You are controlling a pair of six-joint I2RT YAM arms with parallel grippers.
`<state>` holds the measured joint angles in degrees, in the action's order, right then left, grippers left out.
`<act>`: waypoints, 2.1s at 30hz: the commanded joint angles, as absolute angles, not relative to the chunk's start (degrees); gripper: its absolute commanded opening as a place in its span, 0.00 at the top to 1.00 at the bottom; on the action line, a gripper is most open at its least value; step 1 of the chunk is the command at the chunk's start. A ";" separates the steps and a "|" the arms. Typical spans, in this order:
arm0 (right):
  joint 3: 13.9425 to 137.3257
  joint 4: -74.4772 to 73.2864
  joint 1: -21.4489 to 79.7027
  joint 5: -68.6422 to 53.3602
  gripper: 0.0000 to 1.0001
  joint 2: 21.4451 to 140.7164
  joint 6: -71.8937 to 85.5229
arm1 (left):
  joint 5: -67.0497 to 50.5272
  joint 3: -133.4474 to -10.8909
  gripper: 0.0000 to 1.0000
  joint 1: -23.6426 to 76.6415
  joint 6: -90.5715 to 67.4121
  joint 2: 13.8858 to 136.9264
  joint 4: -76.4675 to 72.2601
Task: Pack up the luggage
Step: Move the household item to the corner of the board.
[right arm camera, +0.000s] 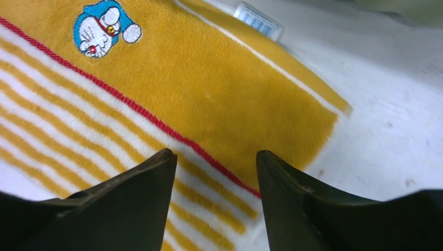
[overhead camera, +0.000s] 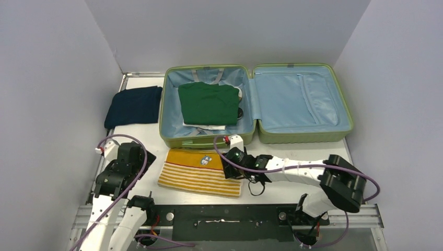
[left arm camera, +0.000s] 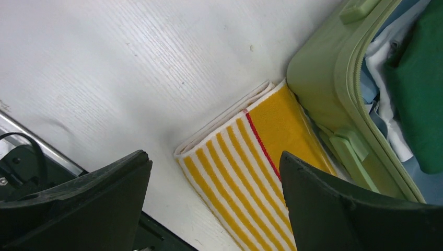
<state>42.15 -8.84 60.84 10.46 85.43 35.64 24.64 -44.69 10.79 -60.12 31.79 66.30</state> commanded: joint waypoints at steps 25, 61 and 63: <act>22.83 -24.25 62.22 16.87 0.30 65.03 66.30 | 18.05 -36.46 0.04 10.97 -58.84 47.24 48.38; 28.59 -22.99 70.61 21.62 0.54 74.90 62.49 | 11.38 -30.50 0.11 13.10 -55.28 39.03 37.46; 26.68 -26.01 70.88 21.75 0.54 71.20 65.72 | 11.47 -30.50 0.11 13.12 -55.08 39.55 37.21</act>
<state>31.53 -15.70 70.22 23.59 75.55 58.19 11.27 -30.44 12.82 -55.29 38.94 40.16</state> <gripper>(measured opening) 0.457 0.895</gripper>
